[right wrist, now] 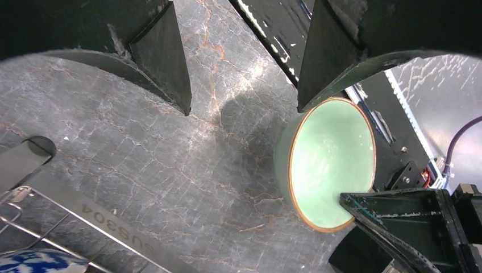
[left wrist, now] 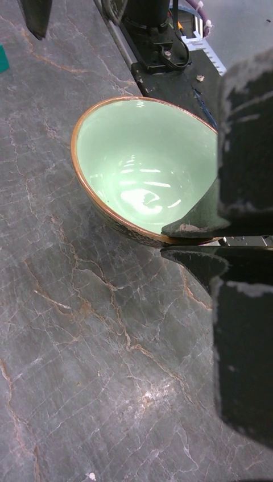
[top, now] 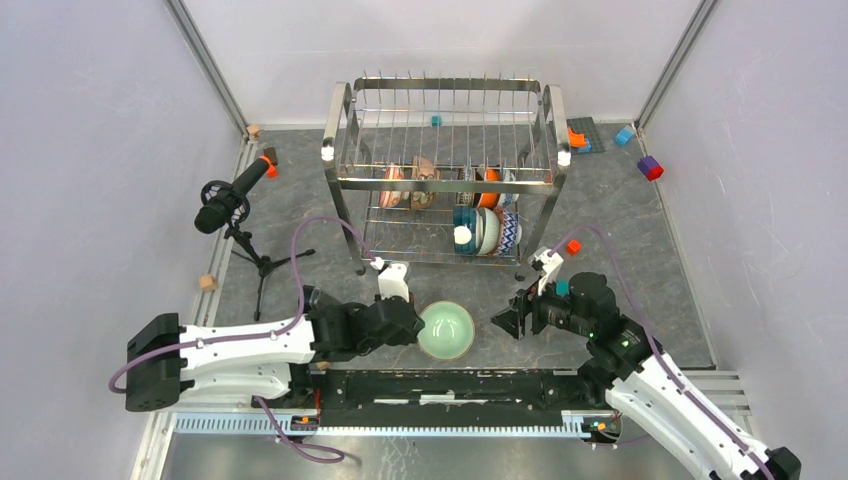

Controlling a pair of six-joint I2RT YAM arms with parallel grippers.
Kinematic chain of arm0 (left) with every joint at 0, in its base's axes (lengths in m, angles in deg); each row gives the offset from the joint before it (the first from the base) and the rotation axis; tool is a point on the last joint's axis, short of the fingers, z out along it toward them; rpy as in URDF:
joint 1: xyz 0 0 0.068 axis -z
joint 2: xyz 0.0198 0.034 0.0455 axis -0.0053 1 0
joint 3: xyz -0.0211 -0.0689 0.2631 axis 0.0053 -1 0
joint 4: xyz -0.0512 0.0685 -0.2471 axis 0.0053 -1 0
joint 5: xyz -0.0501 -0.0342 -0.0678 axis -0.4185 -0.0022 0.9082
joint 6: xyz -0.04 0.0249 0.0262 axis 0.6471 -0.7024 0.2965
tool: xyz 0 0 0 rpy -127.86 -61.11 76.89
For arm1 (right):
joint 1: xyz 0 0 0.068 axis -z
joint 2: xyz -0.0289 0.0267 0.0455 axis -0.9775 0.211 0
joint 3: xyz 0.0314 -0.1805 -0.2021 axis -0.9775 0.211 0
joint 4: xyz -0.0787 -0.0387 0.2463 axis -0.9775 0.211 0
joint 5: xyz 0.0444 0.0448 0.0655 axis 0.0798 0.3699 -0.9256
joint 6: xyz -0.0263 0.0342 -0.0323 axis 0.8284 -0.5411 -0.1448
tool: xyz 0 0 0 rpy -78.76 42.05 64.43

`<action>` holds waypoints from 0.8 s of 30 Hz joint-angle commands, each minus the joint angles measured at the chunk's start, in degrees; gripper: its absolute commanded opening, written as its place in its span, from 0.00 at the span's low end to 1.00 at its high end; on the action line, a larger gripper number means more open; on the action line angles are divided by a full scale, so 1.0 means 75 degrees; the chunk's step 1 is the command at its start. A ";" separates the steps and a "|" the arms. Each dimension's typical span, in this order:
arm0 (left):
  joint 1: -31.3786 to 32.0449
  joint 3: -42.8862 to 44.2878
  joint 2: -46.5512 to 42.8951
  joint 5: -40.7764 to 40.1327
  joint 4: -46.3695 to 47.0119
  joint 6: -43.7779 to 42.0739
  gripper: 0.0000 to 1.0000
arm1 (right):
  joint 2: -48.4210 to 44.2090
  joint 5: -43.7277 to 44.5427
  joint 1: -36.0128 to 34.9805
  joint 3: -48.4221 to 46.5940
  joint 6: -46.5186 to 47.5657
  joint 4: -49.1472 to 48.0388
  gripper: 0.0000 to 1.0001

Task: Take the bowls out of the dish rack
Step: Place the bowl at the center of the board.

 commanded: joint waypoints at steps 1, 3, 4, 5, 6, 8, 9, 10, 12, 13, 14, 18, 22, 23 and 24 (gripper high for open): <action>0.0054 0.0500 0.0057 -0.0370 0.0422 0.0392 0.02 | 0.0289 0.0418 -0.0402 0.0002 -0.0038 -0.0543 0.74; 0.0047 0.0516 0.0124 -0.0379 0.0398 0.0423 0.02 | 0.0381 0.0537 -0.0609 0.0003 -0.0134 -0.0768 0.74; 0.0056 0.0521 0.0142 -0.0371 0.0396 0.0423 0.02 | 0.0421 0.0612 -0.0742 -0.0006 -0.0184 -0.0850 0.74; 0.0057 0.0521 0.0162 -0.0381 0.0396 0.0454 0.02 | 0.0476 0.0729 -0.0871 -0.0001 -0.0254 -0.0937 0.74; 0.0048 0.0509 0.0182 -0.0393 0.0392 0.0500 0.02 | 0.0515 0.0846 -0.1031 0.0028 -0.0306 -0.1035 0.74; 0.0047 0.0493 0.0205 -0.0417 0.0391 0.0594 0.02 | 0.0628 0.1042 -0.1336 0.0057 -0.0498 -0.1247 0.74; 0.0047 0.0488 0.0226 -0.0426 0.0391 0.0641 0.02 | 0.0678 0.1145 -0.1519 0.0052 -0.0563 -0.1345 0.74; 0.0047 0.0484 0.0236 -0.0435 0.0376 0.0663 0.02 | 0.0766 0.1358 -0.1681 0.0009 -0.0611 -0.1400 0.74; 0.0050 0.0500 0.0268 -0.0470 0.0282 0.0756 0.02 | 0.1015 0.1865 -0.2107 -0.0130 -0.0628 -0.1379 0.73; 0.0050 0.0510 0.0282 -0.0485 0.0222 0.0793 0.02 | 0.1202 0.2159 -0.2285 -0.0213 -0.0637 -0.1352 0.73; 0.0048 0.0527 0.0278 -0.0487 0.0158 0.0840 0.02 | 0.1353 0.2374 -0.2470 -0.0264 -0.0694 -0.1349 0.72; 0.0054 0.0541 0.0243 -0.0534 -0.0057 0.1109 0.02 | 0.1901 0.3207 -0.2983 -0.0334 -0.0949 -0.1472 0.70; 0.0057 0.0489 0.0242 -0.0526 -0.0251 0.1408 0.02 | 0.2283 0.3615 -0.3349 -0.0397 -0.1200 -0.1710 0.68; 0.0053 0.0480 0.0259 -0.0523 -0.0275 0.1444 0.02 | 0.2380 0.3635 -0.3404 -0.0427 -0.1283 -0.1778 0.68; 0.0047 0.0460 0.0270 -0.0522 -0.0298 0.1483 0.02 | 0.2475 0.3664 -0.3439 -0.0486 -0.1315 -0.1833 0.67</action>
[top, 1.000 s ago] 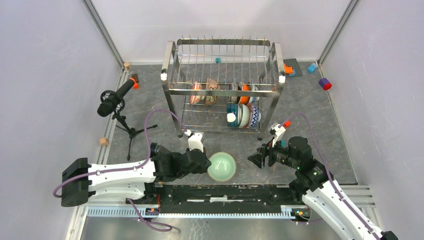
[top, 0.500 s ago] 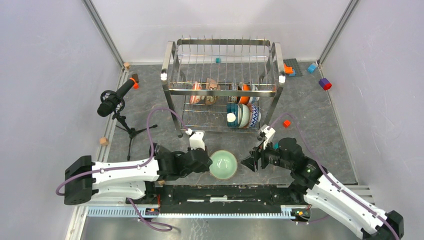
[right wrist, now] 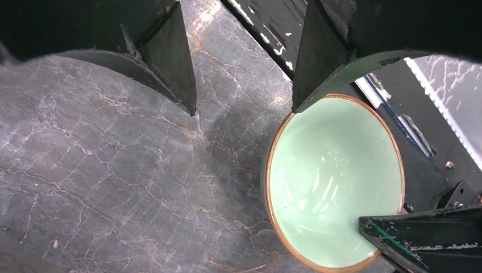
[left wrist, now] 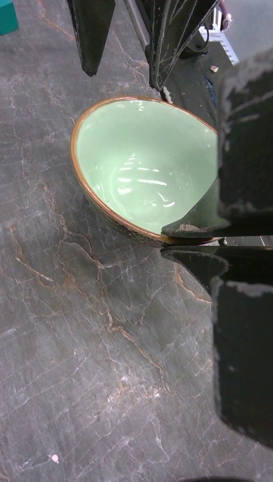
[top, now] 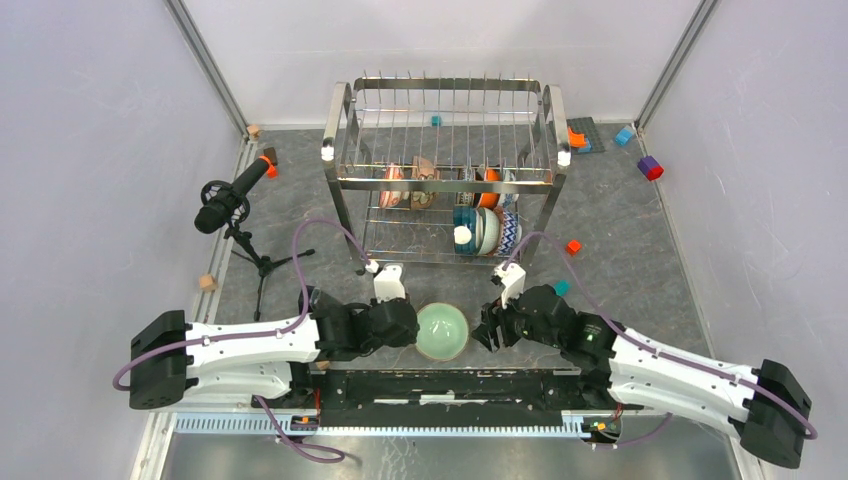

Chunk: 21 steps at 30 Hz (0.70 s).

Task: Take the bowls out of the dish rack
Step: Place the bowl at the center of the board.

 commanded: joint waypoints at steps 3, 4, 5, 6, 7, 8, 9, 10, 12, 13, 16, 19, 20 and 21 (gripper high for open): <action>0.0041 0.0258 -0.0085 -0.0394 0.0238 0.0785 0.02 | 0.0537 0.0709 -0.0267 -0.0667 -0.0450 -0.0756 0.66; 0.0048 0.0222 -0.0100 -0.0418 0.0241 0.0813 0.02 | 0.0667 0.0704 -0.0284 -0.0749 -0.0464 -0.0777 0.66; 0.0050 0.0194 -0.0120 -0.0438 0.0243 0.0852 0.02 | 0.0773 0.0694 -0.0306 -0.0824 -0.0489 -0.0804 0.66; 0.0045 0.0191 -0.0120 -0.0455 0.0239 0.0862 0.02 | 0.0853 0.0687 -0.0339 -0.0863 -0.0508 -0.0884 0.66; 0.0044 0.0192 -0.0108 -0.0456 0.0229 0.0861 0.02 | 0.0934 0.0680 -0.0383 -0.0900 -0.0517 -0.0953 0.66; 0.0044 0.0203 -0.0089 -0.0467 0.0207 0.0872 0.02 | 0.1026 0.0668 -0.0422 -0.0958 -0.0515 -0.0996 0.66; 0.0050 0.0198 -0.0068 -0.0480 0.0204 0.0881 0.02 | 0.1153 0.0658 -0.0472 -0.1047 -0.0503 -0.1003 0.66; 0.0045 0.0213 -0.0036 -0.0480 0.0209 0.0892 0.02 | 0.1276 0.0676 -0.0500 -0.1093 -0.0484 -0.1002 0.66; 0.0045 0.0225 0.0011 -0.0462 0.0209 0.0920 0.02 | 0.1539 0.0756 -0.0589 -0.1171 -0.0460 -0.0970 0.66; 0.0045 0.0231 0.0034 -0.0456 0.0207 0.0932 0.02 | 0.1635 0.0781 -0.0602 -0.1173 -0.0457 -0.0967 0.65; 0.0050 0.0232 0.0082 -0.0433 0.0204 0.0981 0.02 | 0.1864 0.0853 -0.0613 -0.1137 -0.0469 -0.1019 0.63; 0.0050 0.0174 0.0065 -0.0432 0.0221 0.1037 0.02 | 0.2016 0.0918 -0.0642 -0.1176 -0.0495 -0.1064 0.61; 0.0050 0.0146 0.0065 -0.0421 0.0235 0.1043 0.02 | 0.2067 0.0976 -0.0656 -0.1211 -0.0488 -0.1053 0.60; 0.0050 0.0139 0.0063 -0.0404 0.0243 0.1074 0.02 | 0.2143 0.1023 -0.0677 -0.1250 -0.0469 -0.1042 0.59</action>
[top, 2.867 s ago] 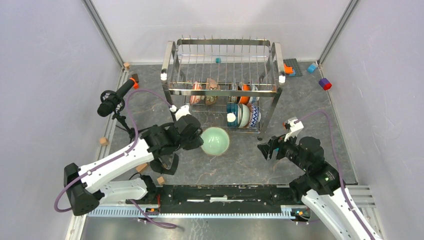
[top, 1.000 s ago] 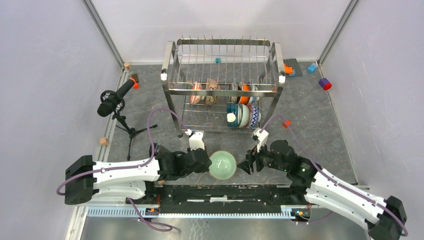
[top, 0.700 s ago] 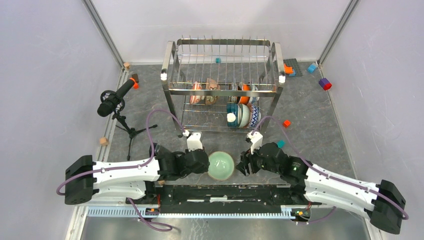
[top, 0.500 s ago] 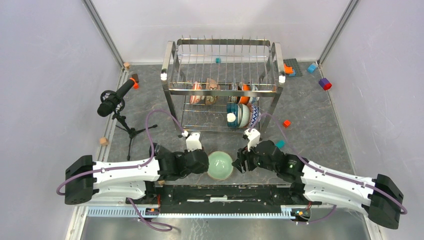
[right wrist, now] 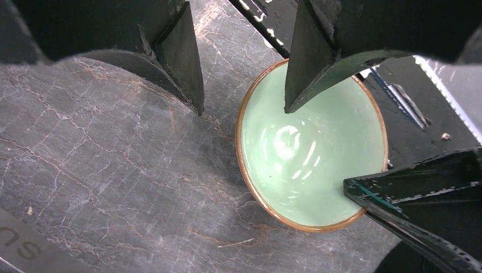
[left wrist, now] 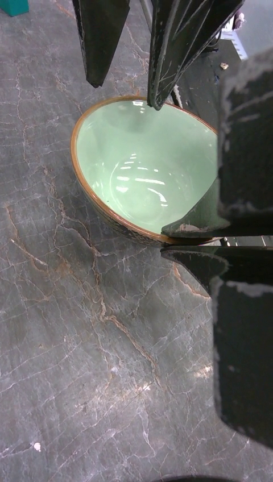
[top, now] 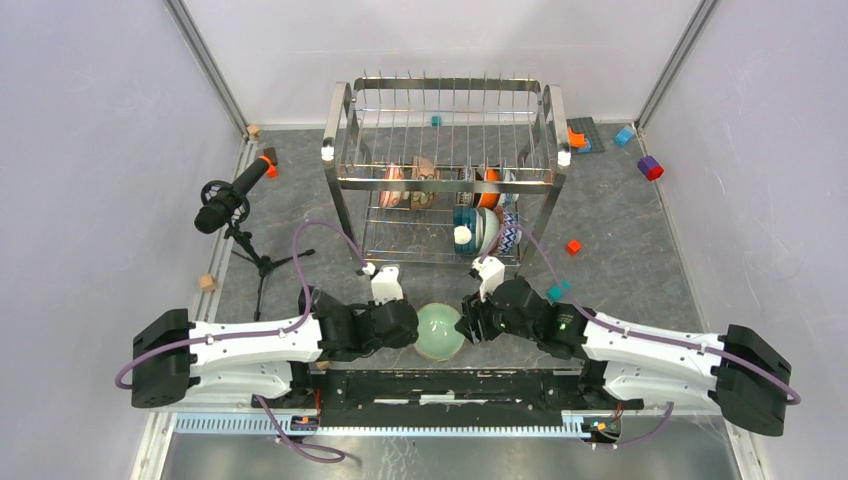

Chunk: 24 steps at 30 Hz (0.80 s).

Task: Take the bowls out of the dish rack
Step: Place the bowl at the center of the board.

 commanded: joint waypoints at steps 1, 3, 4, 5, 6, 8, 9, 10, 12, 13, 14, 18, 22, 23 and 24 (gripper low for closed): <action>0.0026 0.0124 -0.0075 -0.0248 0.0542 0.0502 0.02 | 0.0247 0.0371 -0.0105 -0.0393 -0.0033 -0.0234 0.58; 0.0026 0.0140 -0.0079 -0.0217 0.0540 0.0489 0.02 | 0.0425 0.0355 -0.0149 -0.0459 0.0038 -0.0266 0.57; 0.0032 0.0134 -0.0087 -0.0211 0.0540 0.0497 0.02 | 0.0499 0.0357 -0.0180 -0.0493 0.0049 -0.0262 0.57; 0.0035 0.0136 -0.0086 -0.0202 0.0539 0.0500 0.02 | 0.0591 0.0374 -0.0205 -0.0528 0.0075 -0.0269 0.56; 0.0032 0.0140 -0.0081 -0.0190 0.0544 0.0505 0.02 | 0.0654 0.0386 -0.0229 -0.0556 0.0089 -0.0262 0.56; 0.0029 0.0140 -0.0082 -0.0176 0.0541 0.0511 0.02 | 0.0773 0.0486 -0.0297 -0.0617 0.0131 -0.0232 0.54; 0.0029 0.0128 -0.0088 -0.0176 0.0544 0.0516 0.02 | 0.0813 0.0523 -0.0320 -0.0653 0.0158 -0.0199 0.53; 0.0022 0.0126 -0.0088 -0.0164 0.0539 0.0528 0.02 | 0.0877 0.0542 -0.0317 -0.0683 0.0188 -0.0185 0.52; 0.0031 0.0128 -0.0098 -0.0152 0.0544 0.0532 0.02 | 0.0979 0.0582 -0.0329 -0.0741 0.0239 -0.0135 0.51; 0.0029 0.0122 -0.0091 -0.0152 0.0545 0.0549 0.02 | 0.1049 0.0607 -0.0335 -0.0760 0.0266 -0.0104 0.50; 0.0032 0.0126 -0.0088 -0.0141 0.0554 0.0554 0.02 | 0.1098 0.0629 -0.0335 -0.0778 0.0278 -0.0078 0.50; 0.0032 0.0091 -0.0083 -0.0078 0.0641 0.0575 0.02 | 0.1287 0.0704 -0.0331 -0.0784 0.0296 -0.0116 0.49; 0.0026 0.0075 -0.0105 -0.0018 0.0685 0.0589 0.02 | 0.1413 0.0729 -0.0335 -0.0808 0.0290 -0.0133 0.45; 0.0026 0.0080 -0.0112 -0.0013 0.0689 0.0579 0.02 | 0.1424 0.0732 -0.0335 -0.0807 0.0288 -0.0133 0.43; 0.0028 0.0075 -0.0132 -0.0005 0.0688 0.0587 0.02 | 0.1434 0.0719 -0.0332 -0.0807 0.0290 -0.0133 0.42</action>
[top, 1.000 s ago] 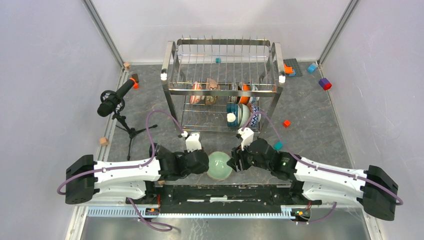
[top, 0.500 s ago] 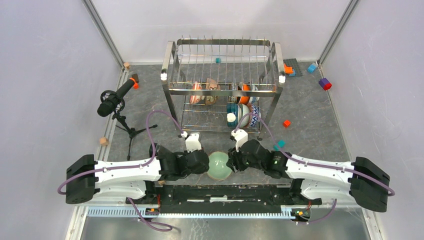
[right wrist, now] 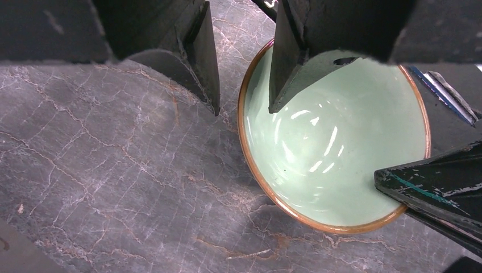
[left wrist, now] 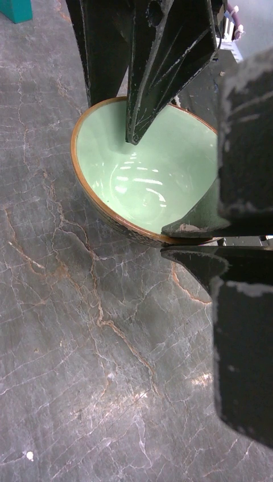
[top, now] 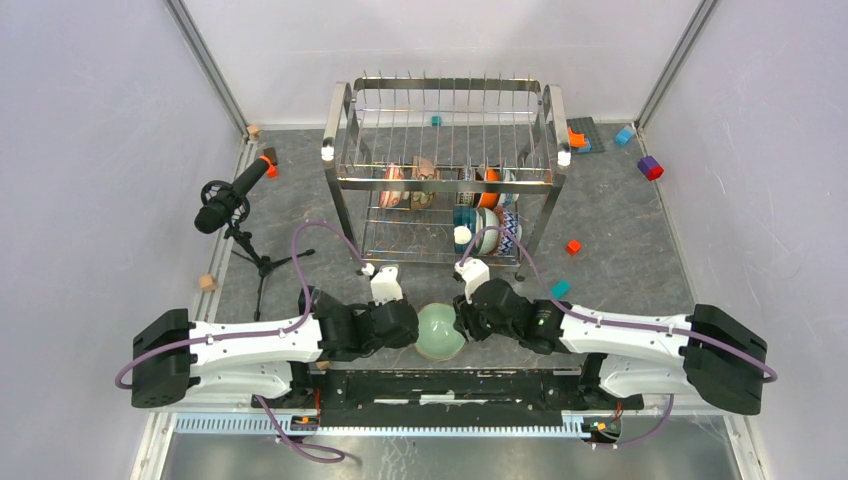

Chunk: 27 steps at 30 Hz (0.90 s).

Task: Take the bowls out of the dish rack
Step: Place the bowl at the center of the board.

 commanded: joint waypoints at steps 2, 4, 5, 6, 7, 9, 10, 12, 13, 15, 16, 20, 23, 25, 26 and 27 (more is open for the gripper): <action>0.0027 0.0080 -0.0160 -0.0064 0.0635 0.0352 0.02 | 0.0101 0.0190 -0.0038 -0.0320 0.0079 -0.0127 0.40; 0.0023 0.0064 -0.0198 -0.0036 0.0657 0.0348 0.02 | 0.0151 0.0149 -0.0037 -0.0332 0.0105 -0.0133 0.36; 0.0027 0.0070 -0.0214 -0.0023 0.0670 0.0346 0.02 | 0.0174 0.0121 -0.0034 -0.0344 0.0116 -0.0136 0.34; 0.0026 0.0069 -0.0221 -0.0012 0.0677 0.0356 0.02 | 0.0202 0.0095 -0.0029 -0.0355 0.0143 -0.0136 0.32; 0.0035 0.0057 -0.0227 -0.0005 0.0675 0.0356 0.02 | 0.0232 0.0069 -0.0032 -0.0367 0.0160 -0.0136 0.30; 0.0026 0.0053 -0.0255 0.0000 0.0672 0.0349 0.02 | 0.0303 0.0032 -0.0038 -0.0391 0.0204 -0.0119 0.26; 0.0037 0.0041 -0.0273 0.0009 0.0670 0.0354 0.02 | 0.0326 0.0018 -0.0037 -0.0403 0.0207 -0.0132 0.23; 0.0027 0.0034 -0.0291 0.0041 0.0672 0.0348 0.02 | 0.0339 0.0017 -0.0038 -0.0403 0.0239 -0.0133 0.16; 0.0034 0.0027 -0.0286 0.0064 0.0677 0.0350 0.02 | 0.0327 0.0029 -0.0032 -0.0403 0.0269 -0.0130 0.13; 0.0026 0.0034 -0.0303 0.0143 0.0695 0.0230 0.02 | 0.0274 0.0075 -0.0029 -0.0417 0.0338 -0.0063 0.03; 0.0029 0.0035 -0.0327 0.0189 0.0723 0.0190 0.02 | 0.0235 0.0081 -0.0038 -0.0425 0.0393 -0.0024 0.00; 0.0024 0.0049 -0.0475 0.0421 0.0771 -0.0034 0.30 | -0.0105 0.0119 -0.0044 -0.0441 0.0652 0.0235 0.00; 0.0036 0.0142 -0.0646 0.0621 0.0782 -0.0241 0.58 | -0.0410 0.0321 -0.0044 -0.0473 0.0872 0.0564 0.00; 0.0026 0.0200 -0.0812 0.0731 0.0778 -0.0392 0.71 | -0.0639 0.0383 -0.0049 -0.0515 0.1011 0.0795 0.00; 0.0029 0.0212 -0.0907 0.0766 0.0774 -0.0453 0.75 | -0.0756 0.0383 -0.0048 -0.0551 0.1076 0.0921 0.00; 0.0028 0.0220 -0.1009 0.0790 0.0764 -0.0515 0.78 | -0.0857 0.0390 -0.0048 -0.0581 0.1160 0.1053 0.00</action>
